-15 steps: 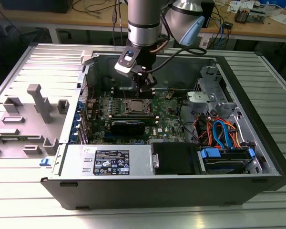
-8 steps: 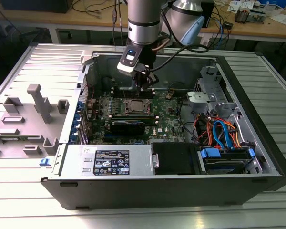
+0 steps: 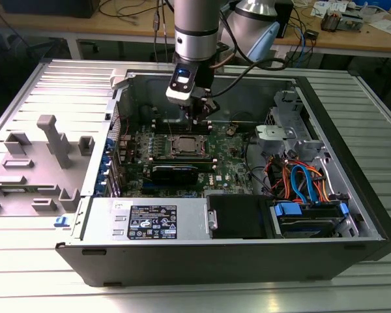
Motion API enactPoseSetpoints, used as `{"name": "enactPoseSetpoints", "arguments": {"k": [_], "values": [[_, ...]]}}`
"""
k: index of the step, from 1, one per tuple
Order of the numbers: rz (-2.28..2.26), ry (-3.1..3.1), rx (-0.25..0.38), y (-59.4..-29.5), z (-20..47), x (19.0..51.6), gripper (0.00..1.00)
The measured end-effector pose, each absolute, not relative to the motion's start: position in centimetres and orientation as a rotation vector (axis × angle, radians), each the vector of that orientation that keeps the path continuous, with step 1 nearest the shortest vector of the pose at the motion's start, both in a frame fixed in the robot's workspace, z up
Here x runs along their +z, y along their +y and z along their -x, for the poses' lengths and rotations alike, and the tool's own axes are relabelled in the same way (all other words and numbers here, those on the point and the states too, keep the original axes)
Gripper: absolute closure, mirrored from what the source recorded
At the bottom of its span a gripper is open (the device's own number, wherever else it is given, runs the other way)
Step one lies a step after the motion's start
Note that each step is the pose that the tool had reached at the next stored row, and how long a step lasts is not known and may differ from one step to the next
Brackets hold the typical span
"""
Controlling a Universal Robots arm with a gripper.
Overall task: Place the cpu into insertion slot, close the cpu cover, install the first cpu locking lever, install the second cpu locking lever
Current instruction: 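Install the first cpu locking lever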
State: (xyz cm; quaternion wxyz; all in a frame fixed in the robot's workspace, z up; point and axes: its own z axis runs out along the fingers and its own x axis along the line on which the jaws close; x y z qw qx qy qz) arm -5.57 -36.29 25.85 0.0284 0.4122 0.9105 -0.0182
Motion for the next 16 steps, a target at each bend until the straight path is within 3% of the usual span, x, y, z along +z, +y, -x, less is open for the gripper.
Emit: {"name": "enactPoseSetpoints", "arguments": {"k": [16], "values": [[-0.798,2.974,-0.041,-36.29,5.57,25.85,0.89]]}}
